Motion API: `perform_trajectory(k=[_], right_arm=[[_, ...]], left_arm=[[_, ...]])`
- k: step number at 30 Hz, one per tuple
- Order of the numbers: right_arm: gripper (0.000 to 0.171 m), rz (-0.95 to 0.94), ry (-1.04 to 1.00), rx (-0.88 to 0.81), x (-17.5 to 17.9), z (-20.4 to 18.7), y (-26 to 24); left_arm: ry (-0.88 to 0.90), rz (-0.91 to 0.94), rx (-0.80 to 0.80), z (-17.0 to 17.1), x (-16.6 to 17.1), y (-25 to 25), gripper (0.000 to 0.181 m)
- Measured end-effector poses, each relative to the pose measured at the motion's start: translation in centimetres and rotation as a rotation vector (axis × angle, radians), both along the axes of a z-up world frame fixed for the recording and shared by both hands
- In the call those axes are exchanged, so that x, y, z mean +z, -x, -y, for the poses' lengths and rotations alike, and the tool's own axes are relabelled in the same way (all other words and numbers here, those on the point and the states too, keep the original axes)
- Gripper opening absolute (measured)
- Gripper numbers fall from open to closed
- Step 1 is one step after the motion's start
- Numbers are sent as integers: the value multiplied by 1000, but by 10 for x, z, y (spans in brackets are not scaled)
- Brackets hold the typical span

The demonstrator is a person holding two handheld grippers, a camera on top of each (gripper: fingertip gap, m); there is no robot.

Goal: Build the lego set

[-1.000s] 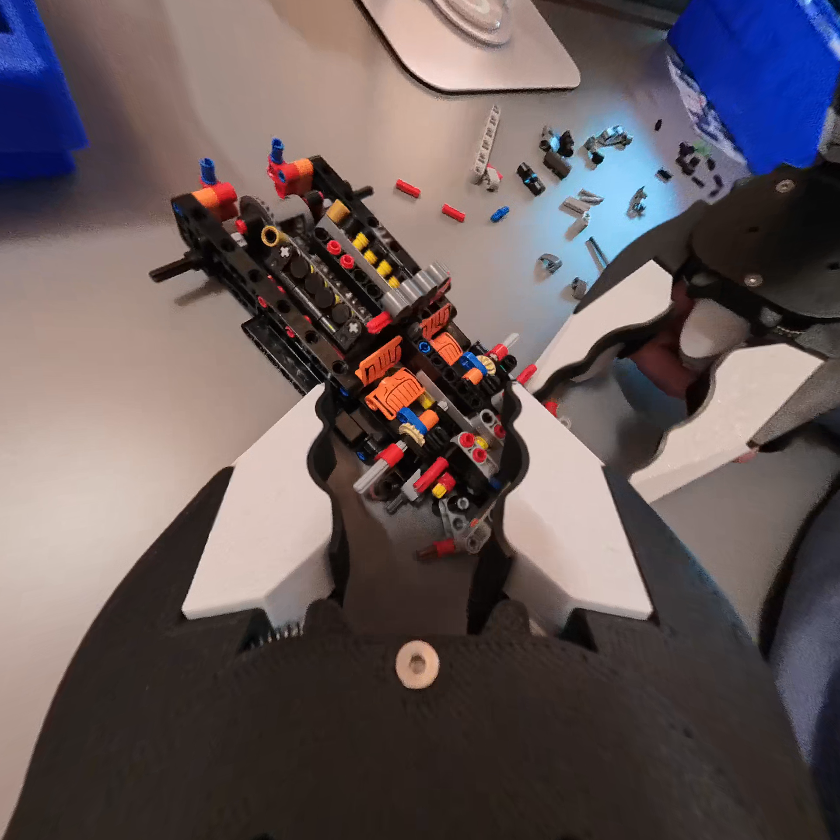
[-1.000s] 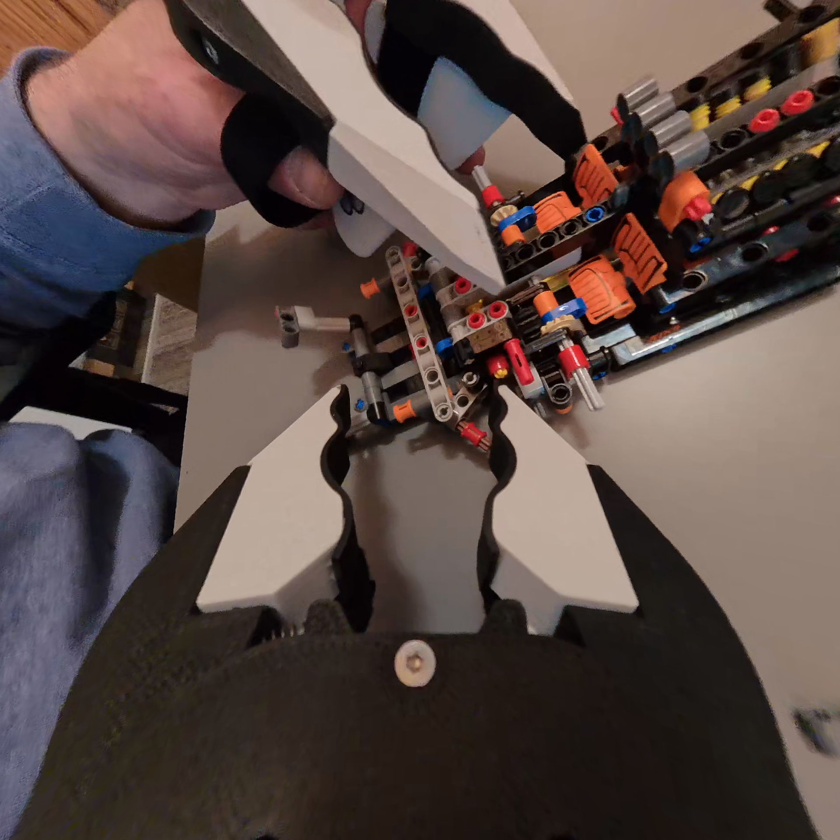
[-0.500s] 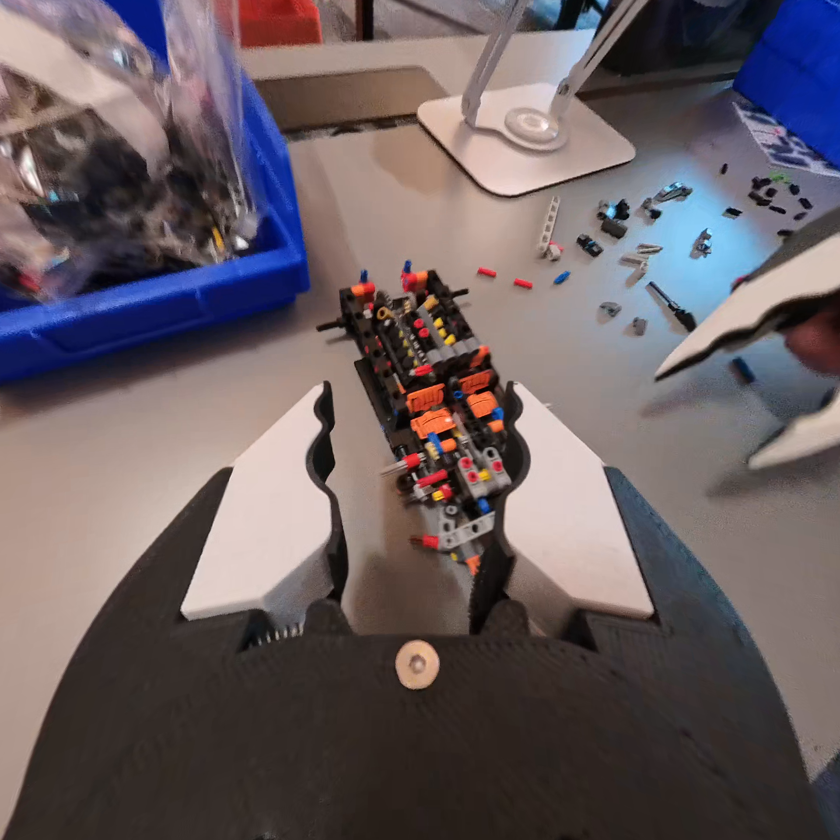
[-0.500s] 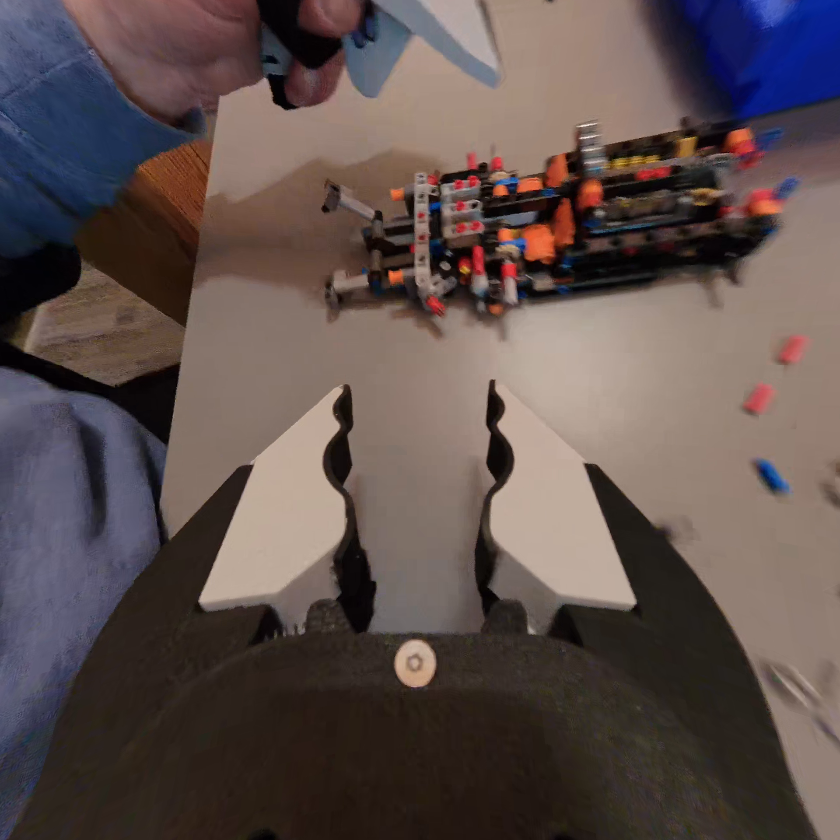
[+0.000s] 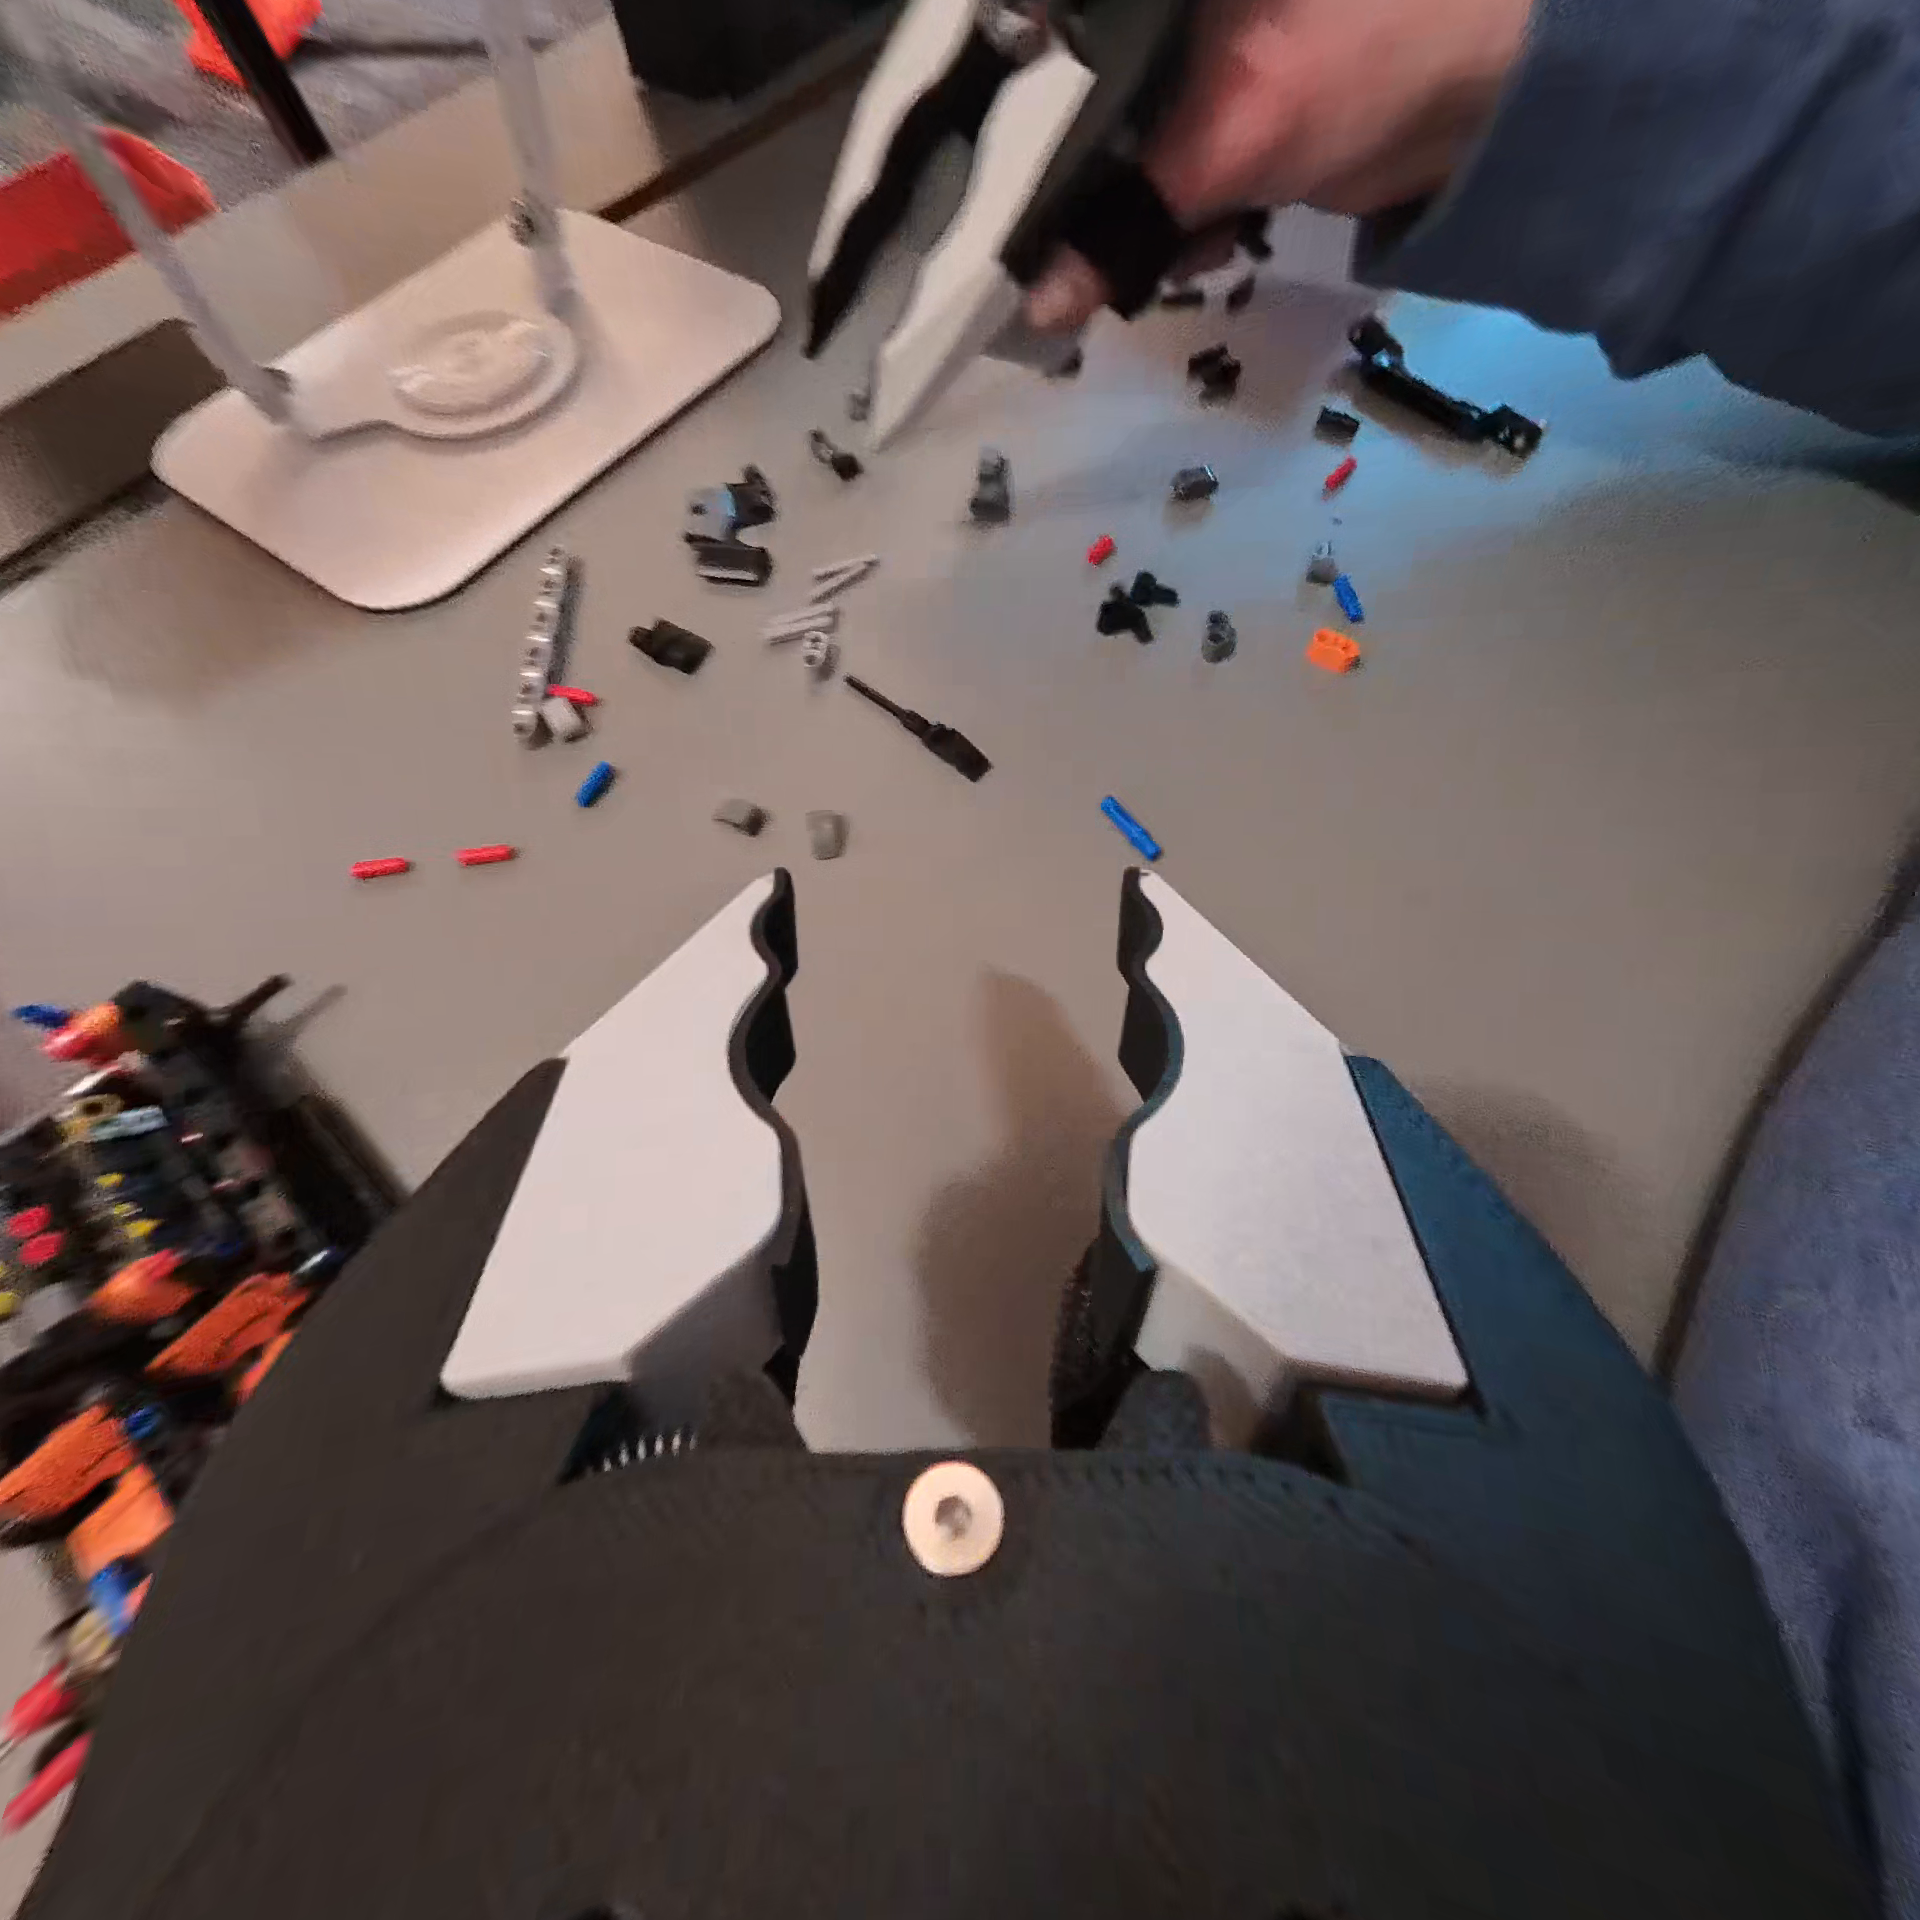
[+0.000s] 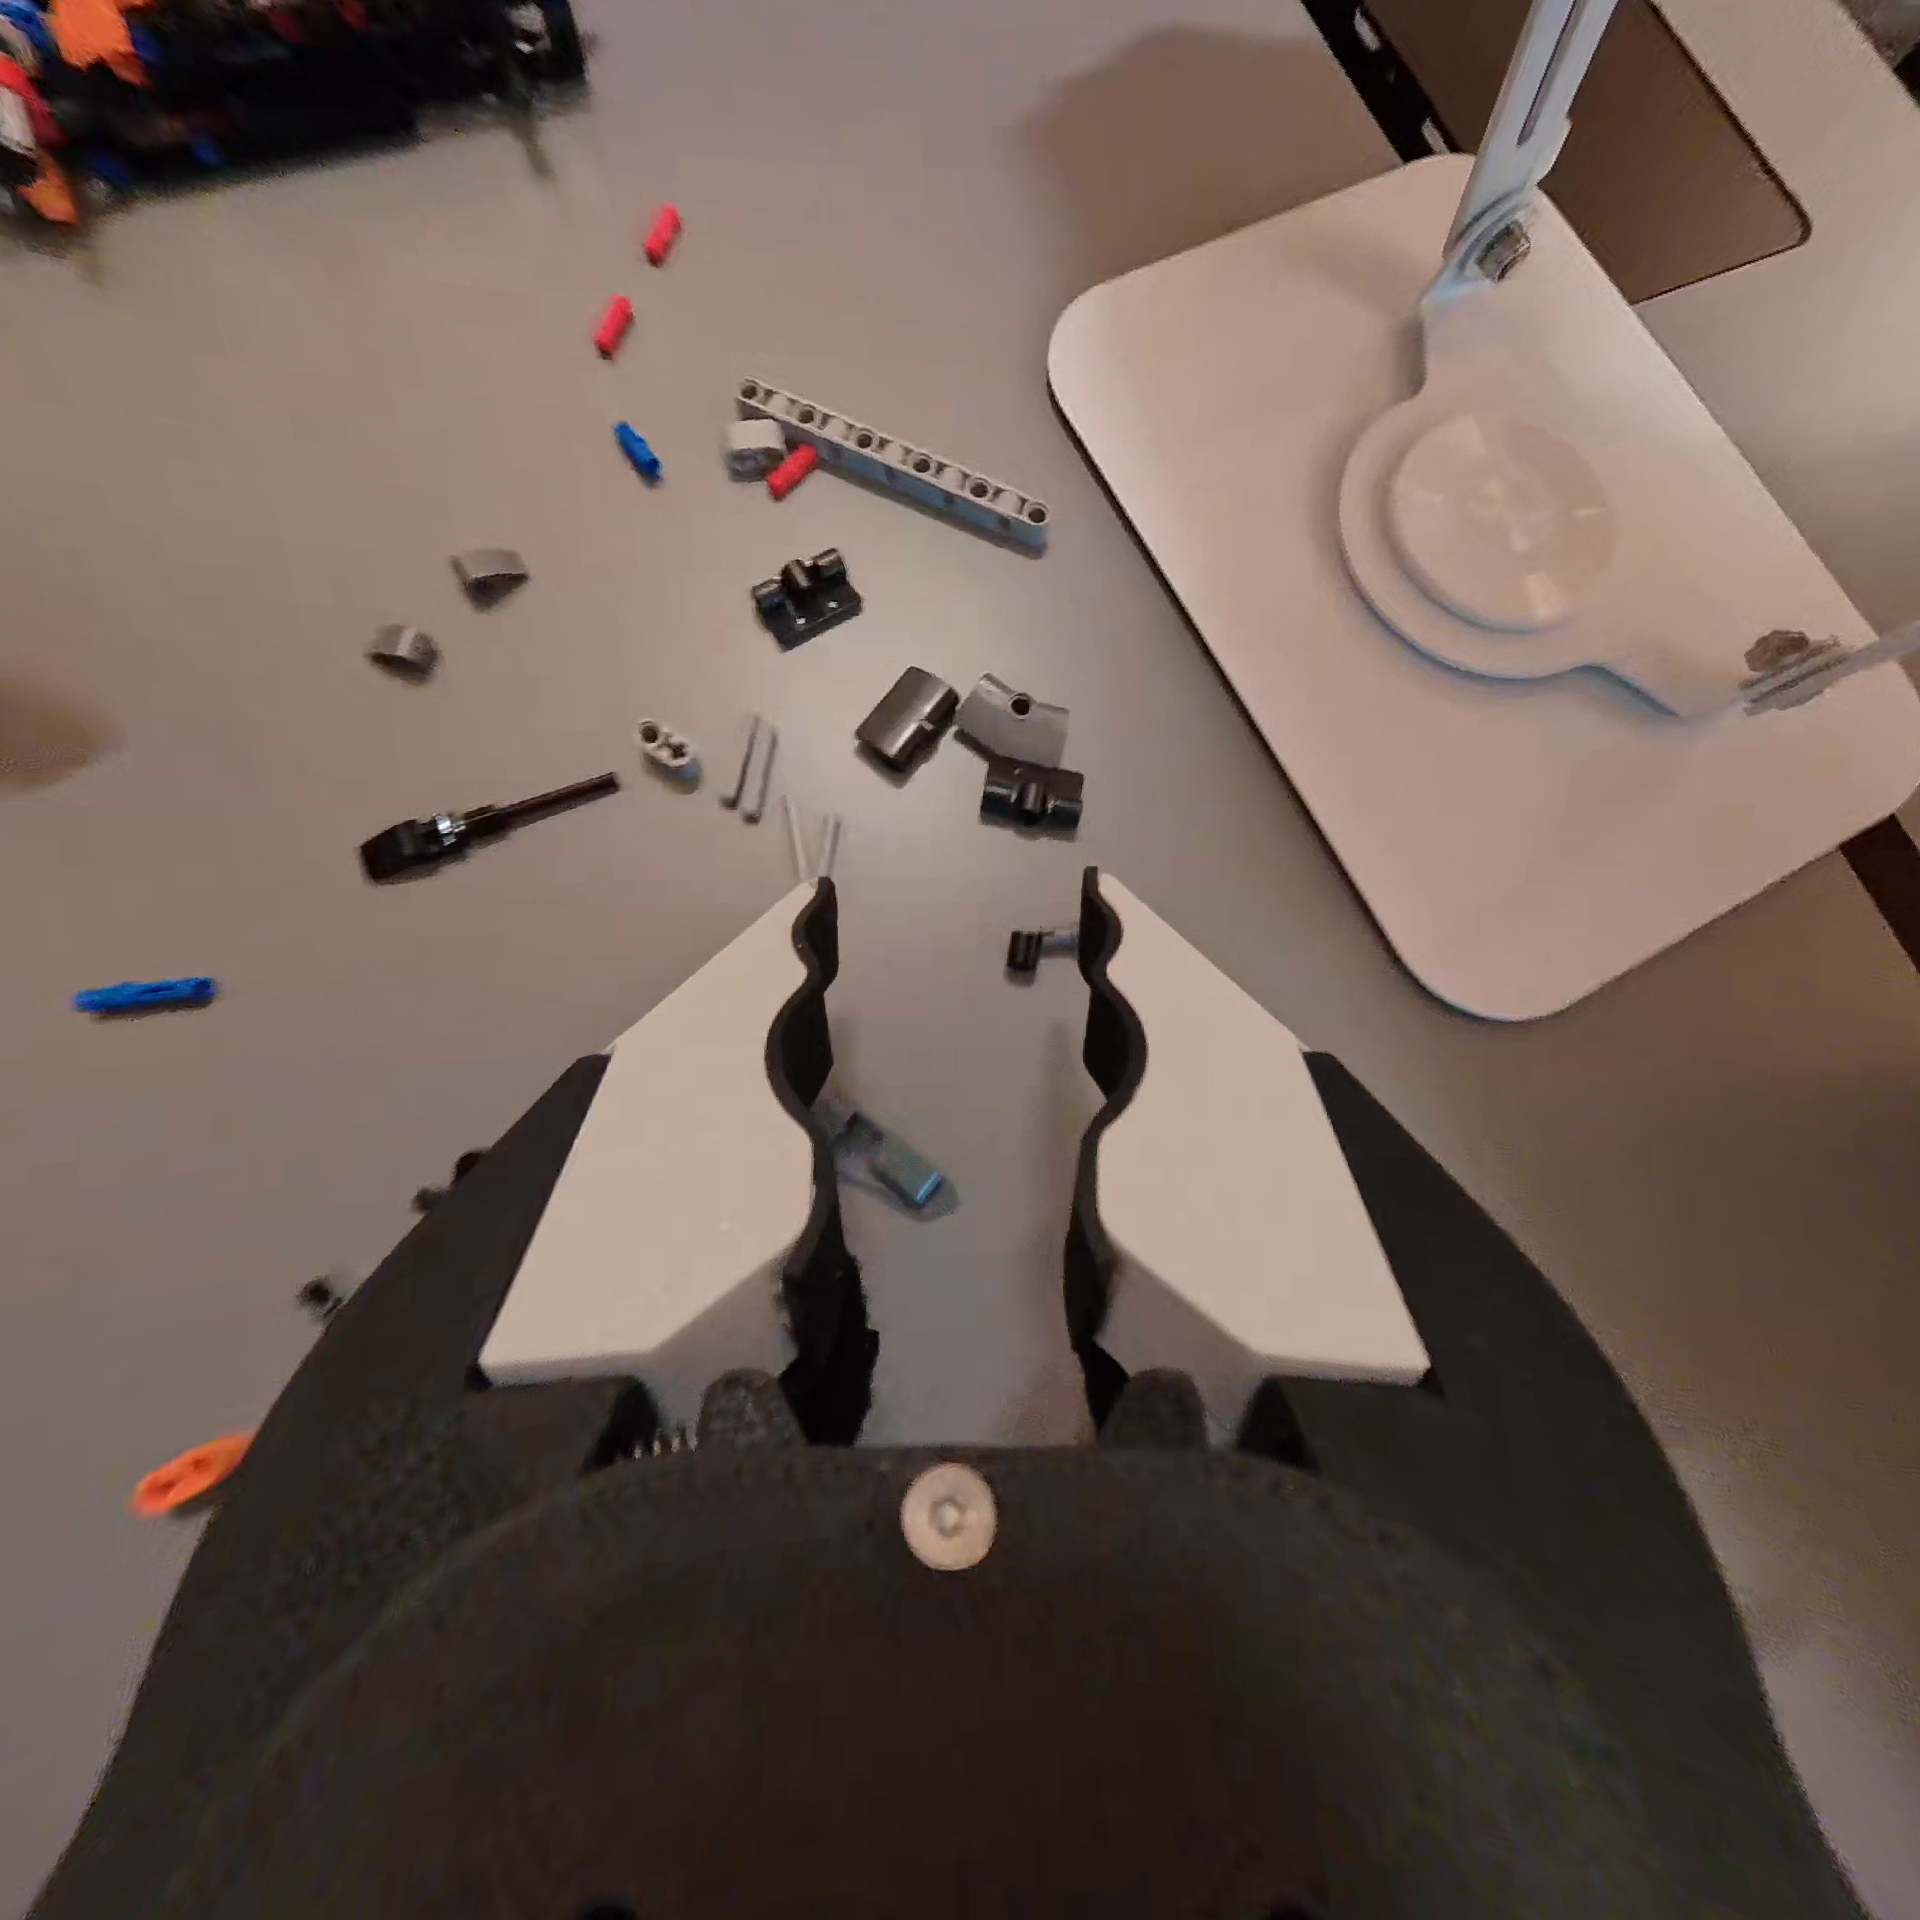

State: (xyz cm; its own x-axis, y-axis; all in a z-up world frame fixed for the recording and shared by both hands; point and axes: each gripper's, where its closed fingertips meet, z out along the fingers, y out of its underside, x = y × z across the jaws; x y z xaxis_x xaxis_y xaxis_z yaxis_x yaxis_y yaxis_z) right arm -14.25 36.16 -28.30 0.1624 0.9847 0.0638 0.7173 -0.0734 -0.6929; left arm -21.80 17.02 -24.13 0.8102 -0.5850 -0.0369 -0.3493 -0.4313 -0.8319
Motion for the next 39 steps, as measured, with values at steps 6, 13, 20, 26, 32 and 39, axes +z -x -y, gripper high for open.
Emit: perform_trajectory(k=[6, 13, 20, 26, 32, 39], right_arm=[[42, 96, 33, -46, -32, -20, 18], [22, 89, 66, -52, -34, -23, 31], [22, -27, 40, -34, 1, -9, 22], [22, -453, 305, 97, 89, 70, 20], [22, -768, 574, 147, 137, 118, 10], [22, -1014, 819, 143, 154, 134, 0]], left_arm=[[32, 48, -15, -8, -10, -24, 59], [29, 58, 7, -19, -10, -15, 58], [-23, 98, 52, -39, 2, -6, 54], [-192, -22, 27, -58, 27, -15, 42], [-420, -92, -22, -71, 67, -40, 39], [-643, -201, -56, -68, 100, -65, 35]])
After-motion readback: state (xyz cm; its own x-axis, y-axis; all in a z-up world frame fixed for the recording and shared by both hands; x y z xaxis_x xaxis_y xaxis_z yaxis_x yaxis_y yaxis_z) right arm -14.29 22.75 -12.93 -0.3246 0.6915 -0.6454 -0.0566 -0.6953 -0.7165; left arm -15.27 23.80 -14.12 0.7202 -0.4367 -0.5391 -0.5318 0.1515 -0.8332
